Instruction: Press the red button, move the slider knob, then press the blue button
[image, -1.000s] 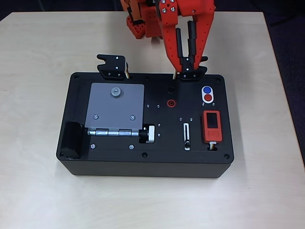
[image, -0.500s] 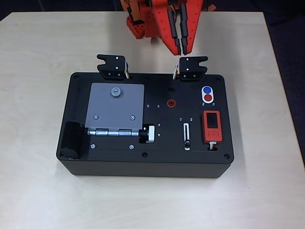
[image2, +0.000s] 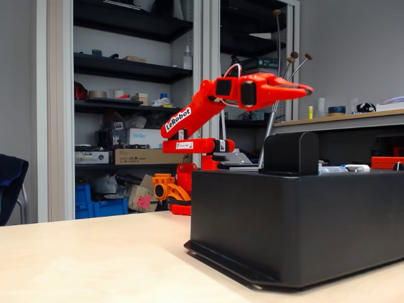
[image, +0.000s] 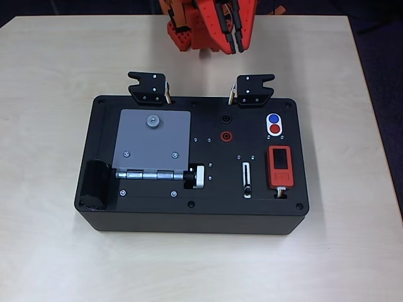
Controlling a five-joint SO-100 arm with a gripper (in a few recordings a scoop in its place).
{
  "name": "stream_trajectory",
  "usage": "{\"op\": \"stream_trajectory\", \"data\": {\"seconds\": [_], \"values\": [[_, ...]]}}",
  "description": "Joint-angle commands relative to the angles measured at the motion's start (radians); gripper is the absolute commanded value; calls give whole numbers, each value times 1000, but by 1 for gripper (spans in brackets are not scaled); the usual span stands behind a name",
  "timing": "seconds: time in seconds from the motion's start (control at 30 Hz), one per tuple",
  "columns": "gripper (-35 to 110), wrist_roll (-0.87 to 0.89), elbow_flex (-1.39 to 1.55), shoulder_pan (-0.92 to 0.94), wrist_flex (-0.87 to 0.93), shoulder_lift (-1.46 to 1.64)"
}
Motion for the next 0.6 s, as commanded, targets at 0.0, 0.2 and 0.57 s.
{"op": "stream_trajectory", "data": {"seconds": [0.0, 0.2, 0.57], "values": [[0, 32, 43, 37, 37, 78], [0, 37, 110, 123, 48, 101], [0, 9, 258, 138, -199, 100]]}}
